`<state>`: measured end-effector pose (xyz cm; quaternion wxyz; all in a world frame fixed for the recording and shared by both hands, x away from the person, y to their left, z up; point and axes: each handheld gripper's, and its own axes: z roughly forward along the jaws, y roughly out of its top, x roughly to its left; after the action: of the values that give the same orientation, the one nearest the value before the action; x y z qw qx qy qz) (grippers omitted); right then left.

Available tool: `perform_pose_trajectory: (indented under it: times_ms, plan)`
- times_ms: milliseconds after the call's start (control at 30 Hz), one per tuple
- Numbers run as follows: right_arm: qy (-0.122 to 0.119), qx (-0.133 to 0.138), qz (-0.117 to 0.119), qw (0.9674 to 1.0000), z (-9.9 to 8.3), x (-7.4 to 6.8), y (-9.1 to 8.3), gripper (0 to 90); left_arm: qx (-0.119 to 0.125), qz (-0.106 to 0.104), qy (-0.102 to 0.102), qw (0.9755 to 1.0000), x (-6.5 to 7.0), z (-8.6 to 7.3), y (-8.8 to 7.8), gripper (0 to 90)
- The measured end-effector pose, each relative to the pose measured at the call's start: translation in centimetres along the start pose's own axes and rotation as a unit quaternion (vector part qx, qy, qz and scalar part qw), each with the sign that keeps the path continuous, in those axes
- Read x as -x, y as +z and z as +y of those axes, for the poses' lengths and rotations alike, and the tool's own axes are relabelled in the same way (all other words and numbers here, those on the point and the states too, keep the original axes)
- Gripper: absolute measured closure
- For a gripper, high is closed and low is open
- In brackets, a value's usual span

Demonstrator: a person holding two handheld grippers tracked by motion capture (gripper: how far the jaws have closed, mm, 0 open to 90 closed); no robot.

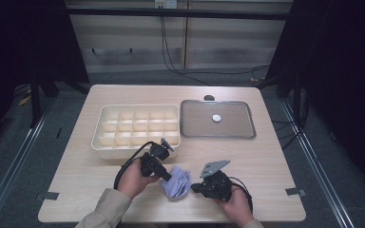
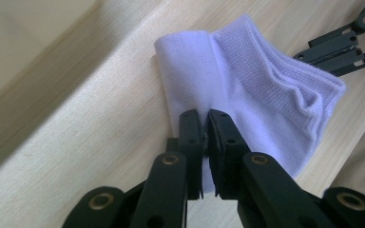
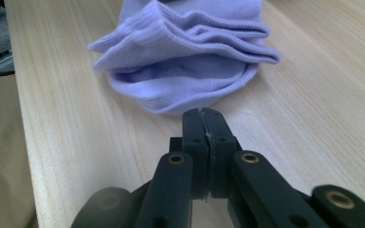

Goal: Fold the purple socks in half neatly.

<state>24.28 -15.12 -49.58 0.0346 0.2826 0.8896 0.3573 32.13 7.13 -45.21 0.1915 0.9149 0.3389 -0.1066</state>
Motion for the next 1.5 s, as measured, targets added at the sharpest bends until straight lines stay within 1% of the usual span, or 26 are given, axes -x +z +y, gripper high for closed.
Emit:
perform_pose_trajectory:
  times_ms: [67,133,167,200,233,267,300,333,367,400,433,467,500,633,767,867,933,1033,1133,1200,1233,1300,1400,1433,1500]
  plan:
    - [0.002,-0.001,0.000,1.0000,0.0,0.0,-0.1,88.4,0.002,0.000,0.002,1.0000,0.0,0.0,-0.2,84.2]
    - [0.003,0.006,0.002,1.0000,0.1,0.1,-0.2,88.5,0.003,-0.002,0.004,1.0000,0.0,0.1,-0.4,84.2]
    - [0.003,0.007,0.003,1.0000,0.1,0.1,-0.3,88.6,0.006,-0.002,0.000,1.0000,0.1,0.1,-0.5,84.2]
    - [0.006,0.008,0.005,0.9999,0.1,0.0,-0.3,88.6,0.002,-0.003,0.004,1.0000,0.1,0.1,-0.6,84.2]
    - [0.004,0.009,0.005,0.9999,0.1,0.0,-0.3,88.6,0.004,-0.003,0.004,1.0000,0.3,0.1,-0.6,84.1]
    - [0.007,0.008,0.003,0.9999,0.1,-0.1,-0.2,88.6,0.007,-0.002,0.003,1.0000,0.4,0.1,-0.6,84.1]
    - [0.002,0.007,0.006,1.0000,0.1,-0.1,-0.1,88.6,0.007,-0.005,0.005,1.0000,0.4,0.2,-0.7,84.0]
    - [0.004,0.005,0.005,1.0000,0.2,-0.2,0.0,88.6,0.007,-0.006,0.006,0.9999,0.5,0.2,-0.7,84.1]
    - [0.000,0.006,0.009,0.9999,0.2,-0.2,0.1,88.6,0.004,-0.004,0.010,0.9999,0.6,0.2,-0.9,84.0]
    - [0.001,0.004,0.010,0.9999,0.2,-0.3,0.2,88.6,0.008,-0.005,0.009,0.9999,0.6,0.2,-0.9,84.0]
    - [-0.003,0.003,0.011,0.9999,0.3,-0.4,0.3,88.6,0.006,-0.005,0.010,0.9999,0.7,0.3,-0.9,84.0]
    - [0.000,0.003,0.013,0.9999,0.3,-0.5,0.4,88.7,0.005,-0.003,0.010,0.9999,0.7,0.3,-1.0,83.9]
    - [-0.004,0.001,0.011,0.9999,0.4,-0.5,0.4,88.6,0.006,-0.003,0.011,0.9999,0.7,0.3,-1.1,83.8]
    - [-0.002,0.001,0.011,0.9999,0.5,-0.7,0.5,88.7,0.006,-0.005,0.011,0.9999,0.9,0.4,-1.2,83.8]
    - [-0.003,0.003,0.011,0.9999,0.5,-0.6,0.6,88.8,0.008,-0.007,0.017,0.9998,1.2,0.5,-1.3,84.0]
    - [0.001,0.004,0.014,0.9999,0.5,-0.6,0.7,88.8,0.010,-0.008,0.016,0.9998,1.3,0.6,-1.4,84.0]
    - [-0.001,0.004,0.014,0.9999,0.5,-0.5,0.7,88.9,0.007,-0.008,0.019,0.9998,1.4,0.7,-1.4,84.0]
    - [0.001,0.004,0.013,0.9999,0.5,-0.5,0.7,89.1,0.007,-0.007,0.017,0.9998,1.5,0.8,-1.3,84.1]
    - [0.002,0.004,0.014,0.9999,0.5,-0.6,0.7,89.1,0.003,-0.006,0.018,0.9998,1.4,0.8,-1.3,84.1]
    - [0.000,0.004,0.011,0.9999,0.6,-0.5,0.6,89.1,0.004,-0.003,0.013,0.9999,1.2,0.7,-1.3,84.2]
    - [-0.001,0.004,0.010,0.9999,0.6,-0.5,0.5,89.2,0.003,-0.006,0.015,0.9999,1.1,0.7,-1.3,84.2]
    - [0.004,0.009,0.007,0.9999,0.6,-0.4,0.3,89.4,0.003,-0.007,0.015,0.9999,1.2,0.7,-1.3,84.3]
    - [0.006,0.016,0.003,0.9998,0.7,-0.1,-0.1,89.7,0.003,-0.010,0.019,0.9998,1.3,0.7,-1.3,84.4]
    - [0.012,0.018,0.002,0.9998,0.6,-0.1,-0.1,89.7,0.004,-0.011,0.017,0.9998,1.3,0.7,-1.2,84.4]
    - [0.009,0.019,0.001,0.9998,0.7,0.1,-0.3,89.7,0.004,-0.010,0.018,0.9998,1.4,0.7,-1.3,84.3]
